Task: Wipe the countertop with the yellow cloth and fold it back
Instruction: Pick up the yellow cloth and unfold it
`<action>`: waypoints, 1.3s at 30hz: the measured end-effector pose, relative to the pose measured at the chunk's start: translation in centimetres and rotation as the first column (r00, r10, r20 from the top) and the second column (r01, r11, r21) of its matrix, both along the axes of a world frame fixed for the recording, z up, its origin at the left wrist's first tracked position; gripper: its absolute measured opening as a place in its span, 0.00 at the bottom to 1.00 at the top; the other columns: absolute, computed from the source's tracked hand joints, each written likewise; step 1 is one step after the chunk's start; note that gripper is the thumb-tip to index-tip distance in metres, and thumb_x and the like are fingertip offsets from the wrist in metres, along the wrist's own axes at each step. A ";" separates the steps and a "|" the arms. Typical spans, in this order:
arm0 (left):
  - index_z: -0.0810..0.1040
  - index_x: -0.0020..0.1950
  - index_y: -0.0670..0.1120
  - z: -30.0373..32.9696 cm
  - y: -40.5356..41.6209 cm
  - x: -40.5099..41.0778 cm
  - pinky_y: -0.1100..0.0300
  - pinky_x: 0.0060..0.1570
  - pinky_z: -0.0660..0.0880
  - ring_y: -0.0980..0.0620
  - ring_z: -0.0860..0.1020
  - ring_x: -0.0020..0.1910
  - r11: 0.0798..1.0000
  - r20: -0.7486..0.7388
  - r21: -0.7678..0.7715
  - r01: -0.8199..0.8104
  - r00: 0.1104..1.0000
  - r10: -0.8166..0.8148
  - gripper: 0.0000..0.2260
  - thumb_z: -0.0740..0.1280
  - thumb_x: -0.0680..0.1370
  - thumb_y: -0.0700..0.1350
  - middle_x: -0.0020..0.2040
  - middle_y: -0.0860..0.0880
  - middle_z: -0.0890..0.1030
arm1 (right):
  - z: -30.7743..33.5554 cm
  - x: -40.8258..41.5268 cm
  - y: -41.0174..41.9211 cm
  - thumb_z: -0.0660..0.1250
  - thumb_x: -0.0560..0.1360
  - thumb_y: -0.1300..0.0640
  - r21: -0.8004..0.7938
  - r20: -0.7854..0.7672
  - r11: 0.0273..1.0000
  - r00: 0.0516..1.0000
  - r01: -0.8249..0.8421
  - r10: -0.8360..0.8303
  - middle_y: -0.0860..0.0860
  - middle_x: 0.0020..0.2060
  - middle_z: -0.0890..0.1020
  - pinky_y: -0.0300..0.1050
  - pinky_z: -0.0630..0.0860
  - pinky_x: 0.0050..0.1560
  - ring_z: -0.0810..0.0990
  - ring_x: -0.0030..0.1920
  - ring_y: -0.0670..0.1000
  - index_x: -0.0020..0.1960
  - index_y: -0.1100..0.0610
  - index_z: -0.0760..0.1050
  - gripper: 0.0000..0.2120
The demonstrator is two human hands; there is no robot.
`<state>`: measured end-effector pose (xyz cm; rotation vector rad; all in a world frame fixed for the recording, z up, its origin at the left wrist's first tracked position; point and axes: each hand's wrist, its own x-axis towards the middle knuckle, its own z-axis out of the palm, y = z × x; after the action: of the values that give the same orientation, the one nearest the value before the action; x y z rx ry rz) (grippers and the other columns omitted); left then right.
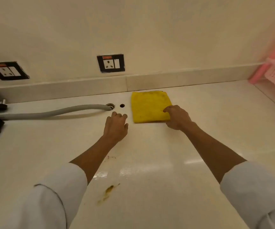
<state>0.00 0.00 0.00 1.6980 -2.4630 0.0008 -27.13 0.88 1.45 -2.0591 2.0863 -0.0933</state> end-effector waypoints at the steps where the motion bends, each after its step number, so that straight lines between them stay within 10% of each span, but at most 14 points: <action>1: 0.73 0.65 0.45 0.0 -0.7 -0.9 0.48 0.55 0.72 0.42 0.72 0.63 0.999 0.010 0.029 0.032 0.999 -0.033 0.17 0.64 0.78 0.49 0.59 0.43 0.80 | 0.0 -0.6 -0.6 0.73 0.71 0.56 0.034 -0.025 0.999 0.999 -0.034 0.035 0.56 0.70 0.73 0.57 0.72 0.65 0.70 0.70 0.60 0.71 0.52 0.70 0.30; 10: 0.80 0.61 0.46 -0.9 -5.0 -4.1 0.50 0.53 0.70 0.43 0.72 0.58 0.971 0.148 0.130 0.201 0.964 -0.220 0.14 0.66 0.77 0.49 0.58 0.43 0.79 | -0.4 -3.3 -2.5 0.66 0.78 0.55 0.058 -0.073 0.974 0.972 -0.218 0.222 0.60 0.61 0.79 0.55 0.76 0.57 0.79 0.58 0.62 0.64 0.54 0.78 0.15; 23: 0.83 0.54 0.44 3.7 -8.0 -2.9 0.50 0.51 0.69 0.43 0.73 0.54 0.977 0.045 -0.144 0.159 0.987 -0.154 0.11 0.62 0.78 0.41 0.54 0.44 0.81 | 2.7 -1.9 -4.5 0.66 0.77 0.55 -0.189 0.108 0.977 0.987 -0.099 0.121 0.62 0.54 0.83 0.54 0.77 0.54 0.79 0.55 0.65 0.60 0.51 0.81 0.13; 39: 0.84 0.52 0.44 18.3 -4.0 21.9 0.48 0.51 0.75 0.44 0.77 0.52 0.964 -0.087 -0.220 -0.151 0.987 0.135 0.09 0.67 0.76 0.43 0.50 0.44 0.83 | 14.5 22.1 -4.3 0.67 0.74 0.61 -0.405 0.271 0.878 0.884 -0.255 0.381 0.58 0.51 0.86 0.55 0.80 0.58 0.83 0.52 0.59 0.56 0.60 0.83 0.12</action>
<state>21.87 -3.99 18.29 1.7396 -2.1887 0.2240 -5.04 -3.42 15.99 -2.3556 1.5784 -0.7764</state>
